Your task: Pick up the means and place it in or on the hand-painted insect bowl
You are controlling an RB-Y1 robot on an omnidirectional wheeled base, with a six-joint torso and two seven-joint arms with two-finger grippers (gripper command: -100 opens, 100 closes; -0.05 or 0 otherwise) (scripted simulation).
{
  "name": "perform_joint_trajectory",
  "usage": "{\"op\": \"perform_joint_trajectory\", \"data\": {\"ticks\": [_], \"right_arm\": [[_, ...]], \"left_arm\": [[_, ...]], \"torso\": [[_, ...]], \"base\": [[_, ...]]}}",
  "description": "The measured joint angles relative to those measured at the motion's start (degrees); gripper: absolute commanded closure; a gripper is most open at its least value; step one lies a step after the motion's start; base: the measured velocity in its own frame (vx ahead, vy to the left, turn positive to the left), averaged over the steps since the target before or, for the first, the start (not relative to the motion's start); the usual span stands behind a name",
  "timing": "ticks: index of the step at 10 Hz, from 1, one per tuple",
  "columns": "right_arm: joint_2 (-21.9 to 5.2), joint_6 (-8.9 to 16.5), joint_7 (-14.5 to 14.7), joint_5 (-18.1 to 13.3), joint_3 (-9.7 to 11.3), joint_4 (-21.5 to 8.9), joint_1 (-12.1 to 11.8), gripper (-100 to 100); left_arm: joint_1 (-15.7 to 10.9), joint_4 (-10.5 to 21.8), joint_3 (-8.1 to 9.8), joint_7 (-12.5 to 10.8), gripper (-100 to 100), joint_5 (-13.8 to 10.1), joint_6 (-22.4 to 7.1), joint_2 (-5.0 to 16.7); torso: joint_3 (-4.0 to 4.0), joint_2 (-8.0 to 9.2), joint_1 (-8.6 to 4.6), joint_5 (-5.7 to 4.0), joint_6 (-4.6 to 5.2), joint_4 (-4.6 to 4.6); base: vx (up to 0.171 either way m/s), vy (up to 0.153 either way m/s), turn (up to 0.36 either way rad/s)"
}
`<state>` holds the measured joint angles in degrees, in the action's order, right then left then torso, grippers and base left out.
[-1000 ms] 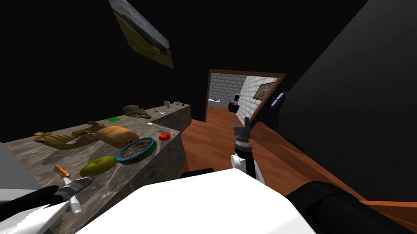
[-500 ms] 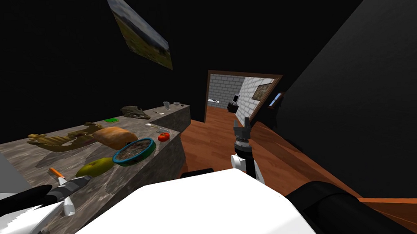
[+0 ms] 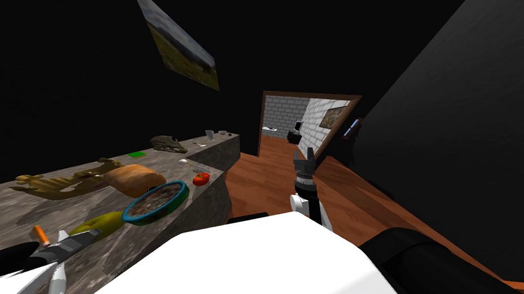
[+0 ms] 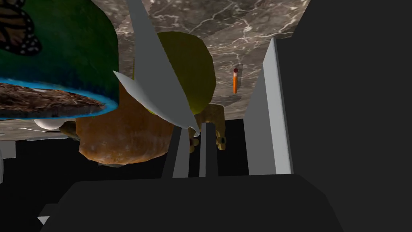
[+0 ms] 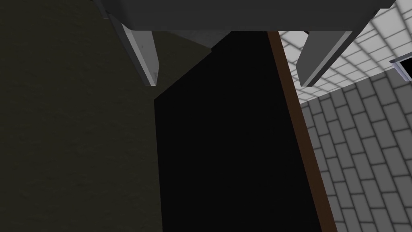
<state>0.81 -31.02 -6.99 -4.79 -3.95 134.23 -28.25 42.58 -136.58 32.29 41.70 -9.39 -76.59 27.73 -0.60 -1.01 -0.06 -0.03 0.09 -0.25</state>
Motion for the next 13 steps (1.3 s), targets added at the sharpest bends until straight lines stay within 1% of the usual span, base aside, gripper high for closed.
{"op": "perform_joint_trajectory", "data": {"ticks": [1, 4, 6, 7, 9, 11, 12, 13], "right_arm": [[0.0, 0.0, 0.0, 0.0, 0.0, 0.0, 0.0, 0], [0.0, 0.0, 0.0, 0.0, 0.0, 0.0, 0.0, 0], [0.0, 0.0, 0.0, 0.0, 0.0, 0.0, 0.0, 0], [0.0, 0.0, 0.0, 0.0, 0.0, 0.0, 0.0, 0], [0.0, 0.0, 0.0, 0.0, 0.0, 0.0, 0.0, 0], [0.0, 0.0, 0.0, 0.0, 0.0, 0.0, 0.0, 0], [0.0, 0.0, 0.0, 0.0, 0.0, 0.0, 0.0, 0], [0.0, 0.0, 0.0, 0.0, 0.0, 0.0, 0.0, 0]], "left_arm": [[0.8, -0.6, 1.07, -0.3, 100, -1.4, -1.0, 0.0], [1.8, -2.1, 3.00, -1.4, 100, -4.1, -4.0, 0.3], [2.9, -4.1, 4.90, -2.5, 100, -6.8, -6.5, 0.5], [3.5, -5.6, 5.71, -3.1, 100, -8.0, -7.6, 0.5], [4.0, -8.8, 6.94, -3.9, 100, -9.8, -9.4, 0.8], [4.5, -11.9, 7.62, -4.3, 100, -10.8, -10.0, 0.8], [4.4, -12.1, 7.67, -4.3, -100, -10.8, -10.1, 0.8], [4.4, -12.1, 7.66, -4.3, -100, -10.8, -10.1, 0.8]], "torso": [[-0.02, -0.01, 0.02, -0.01, -0.02, -0.02], [0.10, 0.23, 0.04, 0.01, -0.02, 0.01], [-0.02, 0.01, 0.06, 0.01, 0.00, -0.03], [-0.04, -0.02, -0.02, -0.01, 0.00, -0.04], [0.12, 0.27, -0.10, -0.05, -0.01, 0.02], [0.29, 0.55, 0.10, -0.01, -0.05, 0.09], [0.38, 0.73, 0.17, 0.03, -0.09, 0.12], [0.45, 0.84, 0.19, 0.04, -0.10, 0.15]], "base": [[0.195, -0.014, 0.061], [0.183, -0.025, 0.071], [0.225, -0.027, 0.083], [0.179, -0.066, 0.053], [0.106, -0.029, 0.027], [0.046, 0.003, 0.008], [0.007, -0.001, -0.002], [0.000, 0.000, 0.000]]}}
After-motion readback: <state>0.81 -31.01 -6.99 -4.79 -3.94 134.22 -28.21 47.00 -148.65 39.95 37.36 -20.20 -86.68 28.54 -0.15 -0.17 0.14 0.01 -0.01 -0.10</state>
